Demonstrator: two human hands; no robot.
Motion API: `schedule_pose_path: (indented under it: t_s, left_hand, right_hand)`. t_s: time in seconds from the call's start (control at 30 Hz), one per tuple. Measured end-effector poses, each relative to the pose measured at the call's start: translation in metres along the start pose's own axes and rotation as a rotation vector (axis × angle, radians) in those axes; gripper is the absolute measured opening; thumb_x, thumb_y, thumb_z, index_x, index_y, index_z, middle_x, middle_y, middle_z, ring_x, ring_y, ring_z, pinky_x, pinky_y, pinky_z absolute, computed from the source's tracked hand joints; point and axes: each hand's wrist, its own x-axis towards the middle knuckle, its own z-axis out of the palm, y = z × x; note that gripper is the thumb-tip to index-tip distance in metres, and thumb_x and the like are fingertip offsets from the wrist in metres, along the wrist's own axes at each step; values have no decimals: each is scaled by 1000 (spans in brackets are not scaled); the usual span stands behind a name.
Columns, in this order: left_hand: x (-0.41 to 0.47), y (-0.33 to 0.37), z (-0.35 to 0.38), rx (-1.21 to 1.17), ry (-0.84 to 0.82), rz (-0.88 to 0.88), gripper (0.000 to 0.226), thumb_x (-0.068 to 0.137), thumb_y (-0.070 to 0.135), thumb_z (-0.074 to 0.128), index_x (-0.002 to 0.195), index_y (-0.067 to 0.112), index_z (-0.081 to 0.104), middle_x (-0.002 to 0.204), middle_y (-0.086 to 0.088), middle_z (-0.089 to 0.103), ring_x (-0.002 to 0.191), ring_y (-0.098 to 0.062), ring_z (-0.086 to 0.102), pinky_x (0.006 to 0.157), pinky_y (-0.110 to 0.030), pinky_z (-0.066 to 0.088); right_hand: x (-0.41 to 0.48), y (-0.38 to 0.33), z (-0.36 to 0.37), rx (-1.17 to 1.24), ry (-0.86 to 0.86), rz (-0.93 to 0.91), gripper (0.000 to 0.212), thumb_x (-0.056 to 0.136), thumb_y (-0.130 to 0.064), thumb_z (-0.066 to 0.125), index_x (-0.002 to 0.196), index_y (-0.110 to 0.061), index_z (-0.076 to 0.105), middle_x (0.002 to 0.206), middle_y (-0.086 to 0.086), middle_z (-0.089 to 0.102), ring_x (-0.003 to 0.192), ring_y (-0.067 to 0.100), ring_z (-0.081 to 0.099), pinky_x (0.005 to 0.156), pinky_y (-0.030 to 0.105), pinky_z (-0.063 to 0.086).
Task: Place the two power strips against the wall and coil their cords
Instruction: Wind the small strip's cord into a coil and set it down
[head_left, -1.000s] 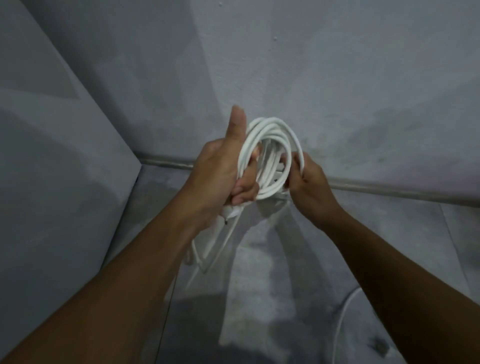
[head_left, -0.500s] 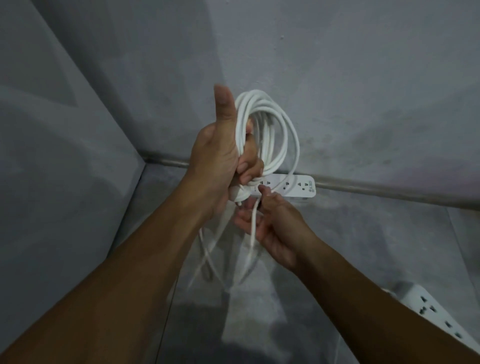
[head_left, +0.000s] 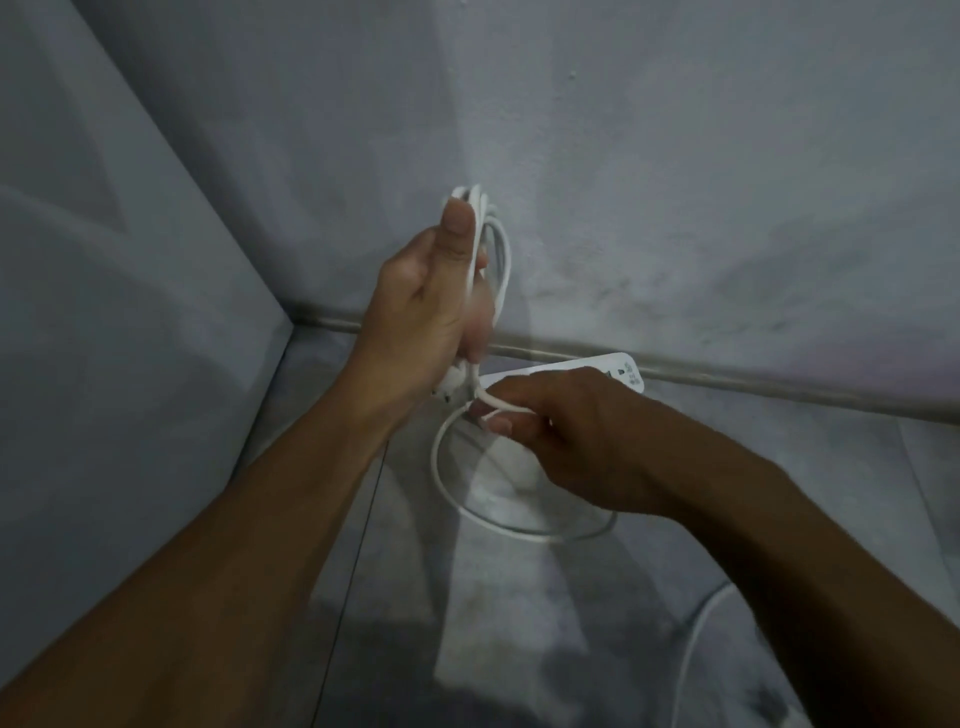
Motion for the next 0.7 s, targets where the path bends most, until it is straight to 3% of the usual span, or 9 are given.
schedule_pose_path:
  t_s: [0.13,0.23,0.33,0.4,0.47,0.57,0.7]
  left_hand:
    - [-4,-8,-1,122,-20,23,46,96,55,38,80,14,52,53,-3,61,50,-18,59,55,-30,50]
    - [-6,-17,2,254,-2,13,45,95,56,41,83,17,59,63,3,70,58,-10,66,59,-27,55]
    - [-6,-26,2,436,11,22,51,95,60,42,77,16,59,63,-1,63,57,-9,60,59,-32,50]
    - [-6,-26,2,461,-21,-18,60,97,62,37,75,11,60,65,-8,63,60,-17,62,63,-37,51]
    - [-8,-22,2,461,-96,-122,74,97,67,26,71,7,61,62,-13,66,59,-22,67,64,-39,54]
    - [-8,-20,1,381,-159,-325,86,90,78,16,47,15,56,43,-9,55,43,-23,60,55,-31,51]
    - [-4,-31,-6,23,-250,-553,87,74,92,25,38,14,43,32,-5,33,30,-20,33,52,-33,37]
  right_hand:
    - [0,-1,-25,42,123,-84,15,96,-35,61,94,-23,70,85,-12,63,76,-1,58,70,16,44]
    - [5,3,-32,-54,262,-144,17,87,-39,72,94,-24,78,85,-5,68,77,12,58,70,33,49]
    - [12,12,-27,-176,416,-219,18,79,-39,78,88,-23,80,83,-1,72,77,20,55,67,35,46]
    - [19,21,-24,-190,512,-224,22,75,-35,84,84,-17,76,80,-1,70,71,11,50,65,27,43]
    - [24,30,-21,-117,581,-198,33,71,-36,87,84,-13,67,79,-5,62,64,-4,42,64,11,34]
    - [33,43,-13,15,569,-150,43,71,-44,85,93,-16,61,87,-7,58,65,-11,43,64,5,34]
    - [40,53,8,170,402,-35,62,85,-54,68,133,-19,53,115,-6,60,87,-4,53,77,12,43]
